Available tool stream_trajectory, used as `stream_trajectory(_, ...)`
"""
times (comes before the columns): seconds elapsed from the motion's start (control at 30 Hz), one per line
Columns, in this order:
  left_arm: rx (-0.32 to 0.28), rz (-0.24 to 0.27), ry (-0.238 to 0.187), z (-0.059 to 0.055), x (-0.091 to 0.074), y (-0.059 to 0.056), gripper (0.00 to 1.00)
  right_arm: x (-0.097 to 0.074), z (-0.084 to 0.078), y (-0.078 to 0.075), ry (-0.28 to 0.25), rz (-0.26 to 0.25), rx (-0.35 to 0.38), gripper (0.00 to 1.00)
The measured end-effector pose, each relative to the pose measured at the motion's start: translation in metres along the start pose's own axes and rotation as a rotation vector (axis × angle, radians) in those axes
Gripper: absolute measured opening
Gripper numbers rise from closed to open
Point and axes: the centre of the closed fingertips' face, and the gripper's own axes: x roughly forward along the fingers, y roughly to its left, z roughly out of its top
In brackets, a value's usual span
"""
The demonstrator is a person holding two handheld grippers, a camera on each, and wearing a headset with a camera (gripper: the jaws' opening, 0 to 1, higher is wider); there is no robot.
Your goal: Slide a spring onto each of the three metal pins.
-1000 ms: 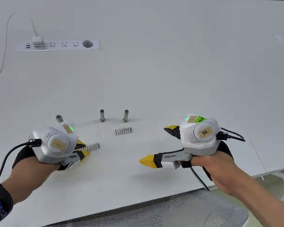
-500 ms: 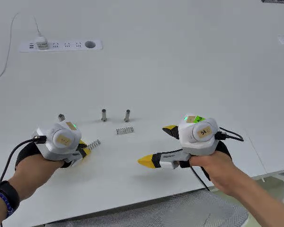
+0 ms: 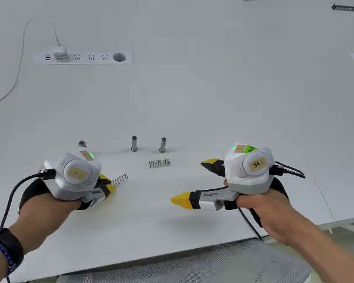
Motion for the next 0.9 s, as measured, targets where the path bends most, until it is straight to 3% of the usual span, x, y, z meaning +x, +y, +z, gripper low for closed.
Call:
stream_trajectory(0.47, 0.031, -0.003, -0.052, 0.021, -0.021, -0.013, 0.1, 0.009, 0.003, 0.01, -0.034, 0.051, 0.069, 0.74)
stream_trajectory(0.9, 0.085, -0.035, -0.086, 0.043, -0.027, -0.034, 0.1, 0.017, 0.013, 0.016, -0.064, 0.097, 0.094, 0.65)
